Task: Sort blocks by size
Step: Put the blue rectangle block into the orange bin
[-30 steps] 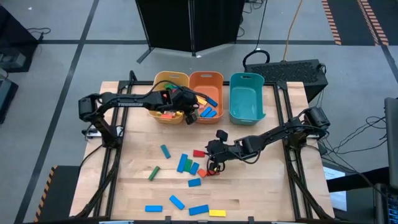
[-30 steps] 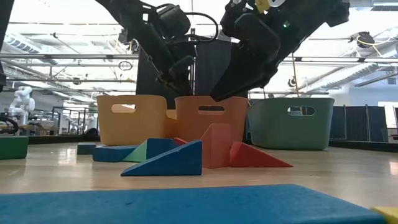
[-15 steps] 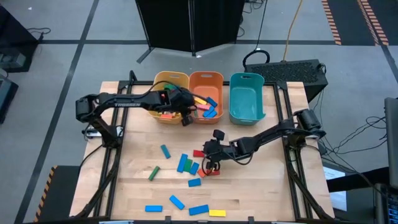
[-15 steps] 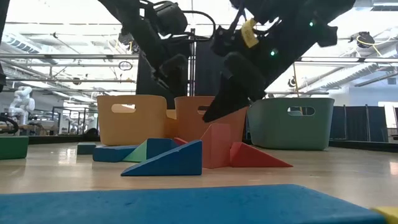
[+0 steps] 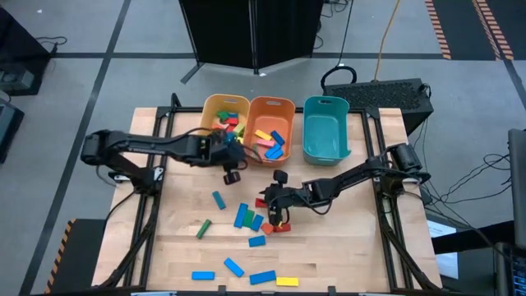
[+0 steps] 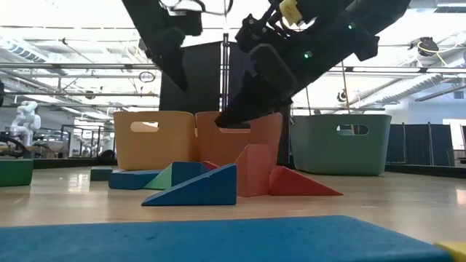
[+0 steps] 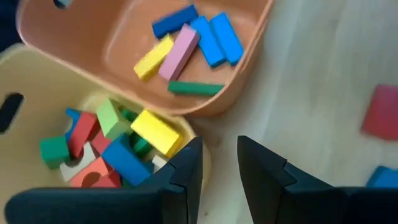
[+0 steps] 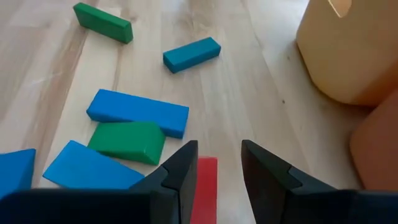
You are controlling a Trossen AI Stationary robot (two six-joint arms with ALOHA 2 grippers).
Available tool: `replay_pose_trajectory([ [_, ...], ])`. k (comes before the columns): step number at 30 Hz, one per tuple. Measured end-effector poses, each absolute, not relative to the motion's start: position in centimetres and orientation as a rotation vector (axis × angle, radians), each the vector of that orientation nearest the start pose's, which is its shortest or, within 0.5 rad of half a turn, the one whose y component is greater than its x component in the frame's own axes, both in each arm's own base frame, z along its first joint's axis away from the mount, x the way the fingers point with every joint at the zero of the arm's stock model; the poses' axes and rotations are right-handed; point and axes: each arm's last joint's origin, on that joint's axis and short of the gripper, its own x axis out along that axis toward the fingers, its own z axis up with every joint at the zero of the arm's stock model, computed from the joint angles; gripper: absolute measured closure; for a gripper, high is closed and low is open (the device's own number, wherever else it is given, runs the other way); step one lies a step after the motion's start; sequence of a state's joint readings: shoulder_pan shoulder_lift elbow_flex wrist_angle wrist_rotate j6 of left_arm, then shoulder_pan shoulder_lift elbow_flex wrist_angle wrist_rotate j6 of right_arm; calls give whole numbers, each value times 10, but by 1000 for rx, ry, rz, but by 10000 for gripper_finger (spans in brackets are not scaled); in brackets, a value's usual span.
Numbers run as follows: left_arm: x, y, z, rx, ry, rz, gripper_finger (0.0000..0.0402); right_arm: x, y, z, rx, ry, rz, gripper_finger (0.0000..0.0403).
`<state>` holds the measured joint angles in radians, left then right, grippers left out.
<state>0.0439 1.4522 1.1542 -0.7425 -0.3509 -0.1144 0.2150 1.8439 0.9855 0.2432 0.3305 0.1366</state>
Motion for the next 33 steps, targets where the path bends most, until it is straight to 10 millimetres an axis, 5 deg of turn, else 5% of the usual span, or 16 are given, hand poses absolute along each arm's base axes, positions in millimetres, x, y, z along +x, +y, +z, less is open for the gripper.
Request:
replay_pose_trajectory([
  [5,284,10,277,55,967,420,299,371,61,158,-51,564,-185,293],
  [18,266,-21,272,64,1057,516,299,371,-1,154,-21,635,-403,293],
  [25,247,-43,269,77,1124,597,299,367,5,154,-56,661,-445,293],
  [33,227,-84,268,36,1119,574,299,369,37,169,-110,561,-319,293],
])
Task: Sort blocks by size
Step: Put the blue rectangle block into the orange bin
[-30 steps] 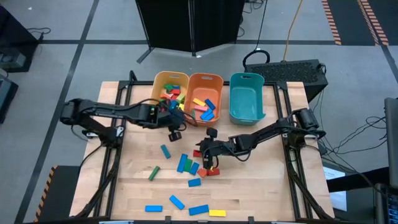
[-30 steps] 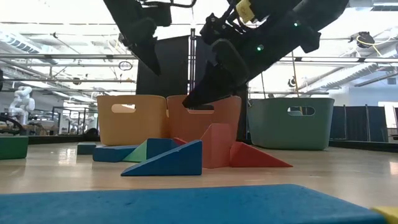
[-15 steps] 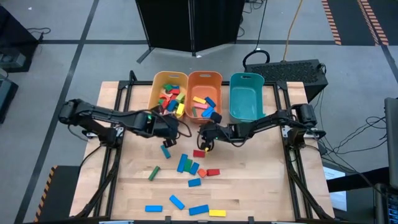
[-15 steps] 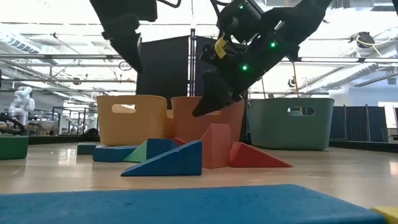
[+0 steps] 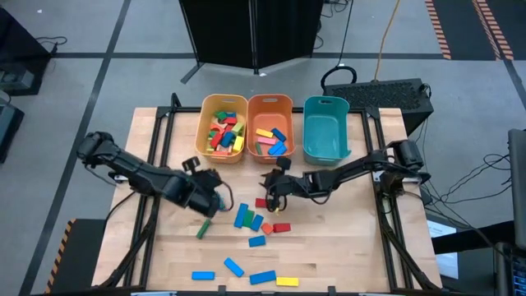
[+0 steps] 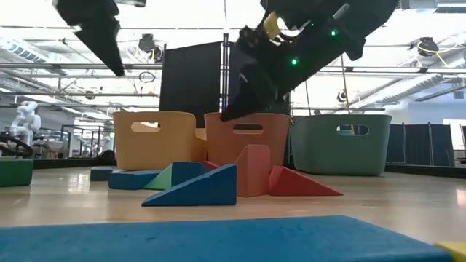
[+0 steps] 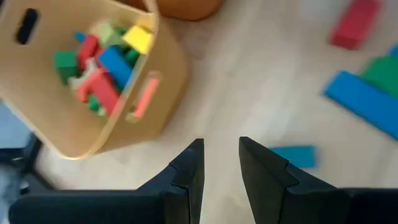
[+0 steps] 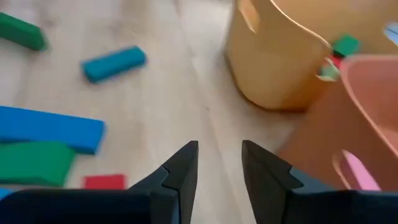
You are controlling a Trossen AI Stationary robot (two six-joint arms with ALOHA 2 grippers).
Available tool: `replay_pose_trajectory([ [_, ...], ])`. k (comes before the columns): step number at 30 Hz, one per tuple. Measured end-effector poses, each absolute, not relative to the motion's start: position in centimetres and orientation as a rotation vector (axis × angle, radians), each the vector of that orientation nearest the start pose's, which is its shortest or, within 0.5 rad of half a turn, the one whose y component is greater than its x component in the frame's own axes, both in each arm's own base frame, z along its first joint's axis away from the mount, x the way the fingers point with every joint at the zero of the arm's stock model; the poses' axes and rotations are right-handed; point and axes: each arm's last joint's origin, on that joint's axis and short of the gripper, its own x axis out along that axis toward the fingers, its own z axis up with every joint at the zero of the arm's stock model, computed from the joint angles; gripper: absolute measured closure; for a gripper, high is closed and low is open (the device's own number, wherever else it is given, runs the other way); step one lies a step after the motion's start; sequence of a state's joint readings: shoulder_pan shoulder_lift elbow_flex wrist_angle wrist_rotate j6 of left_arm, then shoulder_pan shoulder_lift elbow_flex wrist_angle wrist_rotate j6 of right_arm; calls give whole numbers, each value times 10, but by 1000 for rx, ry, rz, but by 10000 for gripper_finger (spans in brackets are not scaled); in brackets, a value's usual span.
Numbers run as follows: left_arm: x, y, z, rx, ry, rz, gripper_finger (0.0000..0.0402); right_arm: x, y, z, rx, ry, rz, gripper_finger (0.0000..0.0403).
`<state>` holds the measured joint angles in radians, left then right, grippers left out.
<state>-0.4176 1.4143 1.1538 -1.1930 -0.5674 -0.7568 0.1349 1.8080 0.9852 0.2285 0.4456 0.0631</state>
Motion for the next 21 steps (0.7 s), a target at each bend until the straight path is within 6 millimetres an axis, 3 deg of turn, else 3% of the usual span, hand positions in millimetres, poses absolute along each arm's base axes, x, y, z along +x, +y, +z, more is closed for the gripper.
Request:
replay_pose_trajectory([
  [5,217,-111,265,-24,1087,529,299,376,51,176,-40,448,-175,293],
  [12,196,-133,244,-31,1089,506,299,388,59,166,-5,427,-129,293],
  [21,181,-130,191,-51,1133,504,299,441,81,149,-38,489,-104,293],
])
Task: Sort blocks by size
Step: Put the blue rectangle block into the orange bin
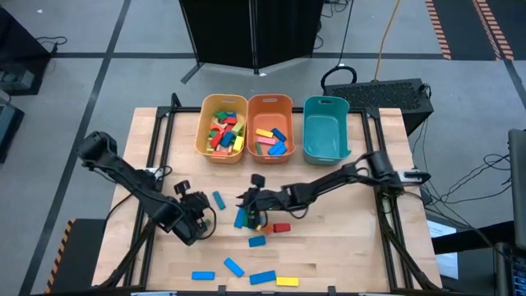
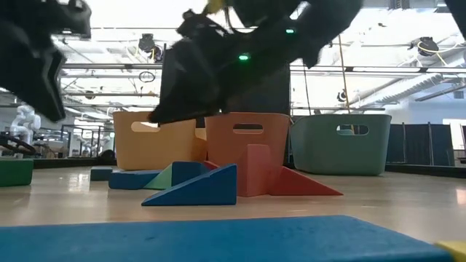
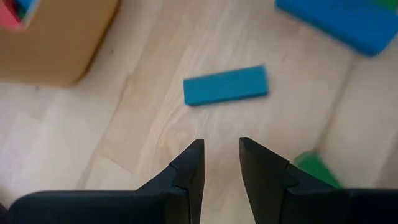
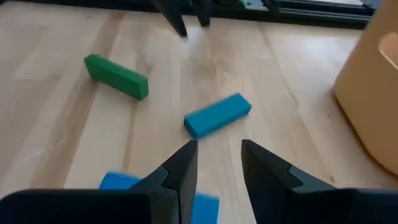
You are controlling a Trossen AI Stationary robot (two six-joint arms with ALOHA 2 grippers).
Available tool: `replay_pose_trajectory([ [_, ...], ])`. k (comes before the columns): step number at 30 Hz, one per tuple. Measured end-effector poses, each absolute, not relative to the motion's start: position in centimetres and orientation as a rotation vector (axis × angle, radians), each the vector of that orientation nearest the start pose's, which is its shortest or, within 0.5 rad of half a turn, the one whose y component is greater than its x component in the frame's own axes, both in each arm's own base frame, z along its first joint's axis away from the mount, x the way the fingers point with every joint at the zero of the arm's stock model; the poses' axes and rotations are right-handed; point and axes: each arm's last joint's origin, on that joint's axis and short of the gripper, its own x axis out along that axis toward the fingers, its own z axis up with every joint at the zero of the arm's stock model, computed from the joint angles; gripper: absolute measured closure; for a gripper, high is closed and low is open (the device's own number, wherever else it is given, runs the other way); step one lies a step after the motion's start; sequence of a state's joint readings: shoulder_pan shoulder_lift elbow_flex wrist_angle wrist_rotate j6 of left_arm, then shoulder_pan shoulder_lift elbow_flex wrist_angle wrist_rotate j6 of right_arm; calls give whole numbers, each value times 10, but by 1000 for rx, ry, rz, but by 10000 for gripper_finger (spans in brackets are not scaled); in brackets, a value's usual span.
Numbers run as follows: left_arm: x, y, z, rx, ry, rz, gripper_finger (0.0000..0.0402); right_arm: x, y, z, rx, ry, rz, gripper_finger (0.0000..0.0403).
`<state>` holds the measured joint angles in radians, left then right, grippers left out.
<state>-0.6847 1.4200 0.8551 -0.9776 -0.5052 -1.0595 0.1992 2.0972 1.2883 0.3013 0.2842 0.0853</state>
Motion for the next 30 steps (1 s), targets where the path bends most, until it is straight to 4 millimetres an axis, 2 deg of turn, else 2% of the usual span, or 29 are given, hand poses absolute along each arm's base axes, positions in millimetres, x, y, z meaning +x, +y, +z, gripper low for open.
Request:
replay_pose_trajectory([
  [5,175,-118,164,-59,1139,532,299,471,89,141,12,456,-110,292],
  [9,170,-112,149,-66,1131,540,299,489,94,129,29,501,-115,267],
  [16,166,-99,132,-64,1102,585,299,511,96,119,61,612,-151,159],
  [22,172,-92,125,-82,1063,567,299,527,86,107,110,672,-207,76],
  [25,175,-90,125,-82,1053,556,299,533,82,100,121,709,-224,62],
  [30,179,-88,125,-88,1040,546,299,536,81,96,125,725,-236,65],
])
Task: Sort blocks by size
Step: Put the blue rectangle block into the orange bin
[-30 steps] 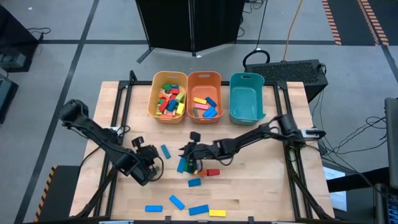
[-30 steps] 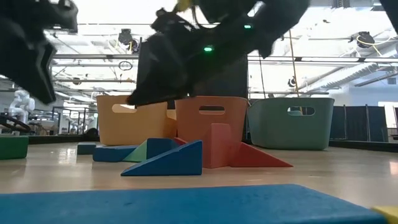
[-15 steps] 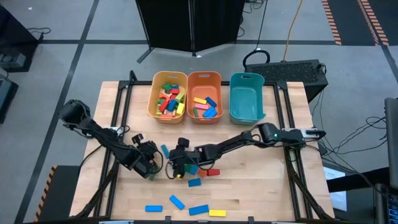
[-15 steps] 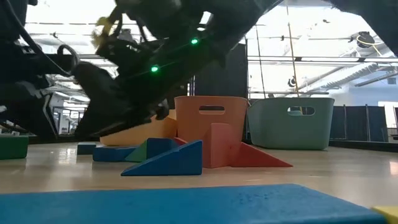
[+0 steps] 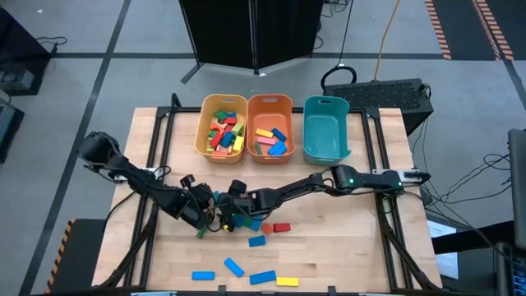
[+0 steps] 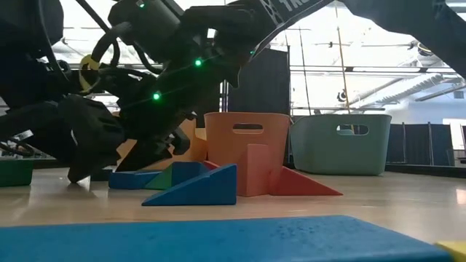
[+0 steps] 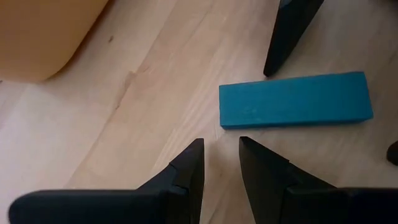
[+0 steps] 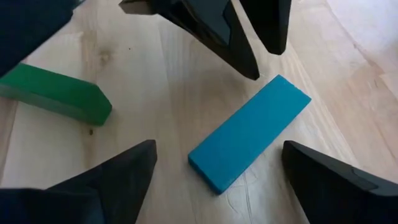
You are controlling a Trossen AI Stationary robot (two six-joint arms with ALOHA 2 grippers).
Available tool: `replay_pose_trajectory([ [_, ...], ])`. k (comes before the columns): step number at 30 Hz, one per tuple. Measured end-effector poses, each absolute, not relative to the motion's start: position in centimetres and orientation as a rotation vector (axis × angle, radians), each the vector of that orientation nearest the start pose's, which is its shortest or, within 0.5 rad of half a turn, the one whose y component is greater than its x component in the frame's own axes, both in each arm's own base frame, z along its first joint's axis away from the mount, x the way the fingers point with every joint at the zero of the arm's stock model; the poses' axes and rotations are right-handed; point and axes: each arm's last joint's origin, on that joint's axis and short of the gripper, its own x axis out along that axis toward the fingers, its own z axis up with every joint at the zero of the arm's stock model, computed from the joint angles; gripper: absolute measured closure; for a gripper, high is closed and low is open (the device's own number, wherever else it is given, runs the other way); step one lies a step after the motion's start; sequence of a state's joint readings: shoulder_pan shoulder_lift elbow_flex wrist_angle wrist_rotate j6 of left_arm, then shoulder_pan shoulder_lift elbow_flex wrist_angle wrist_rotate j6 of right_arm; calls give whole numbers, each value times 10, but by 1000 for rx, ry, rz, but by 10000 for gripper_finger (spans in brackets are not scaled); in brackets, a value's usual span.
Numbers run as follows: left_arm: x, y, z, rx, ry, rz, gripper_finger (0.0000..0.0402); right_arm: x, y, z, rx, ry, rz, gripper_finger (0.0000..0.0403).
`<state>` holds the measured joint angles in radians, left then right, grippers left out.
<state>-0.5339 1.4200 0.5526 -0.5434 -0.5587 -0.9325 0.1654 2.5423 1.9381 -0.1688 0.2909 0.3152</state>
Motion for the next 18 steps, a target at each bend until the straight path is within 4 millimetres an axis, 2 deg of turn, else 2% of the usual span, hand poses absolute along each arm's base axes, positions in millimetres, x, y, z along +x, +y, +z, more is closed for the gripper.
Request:
replay_pose_trajectory([
  [4,180,-89,125,-98,1037,542,299,535,80,96,115,732,-269,84],
  [7,180,-89,125,-112,1044,535,299,535,77,96,121,733,-280,113],
  [18,182,-91,125,-171,1042,526,299,534,67,93,143,755,-330,265],
])
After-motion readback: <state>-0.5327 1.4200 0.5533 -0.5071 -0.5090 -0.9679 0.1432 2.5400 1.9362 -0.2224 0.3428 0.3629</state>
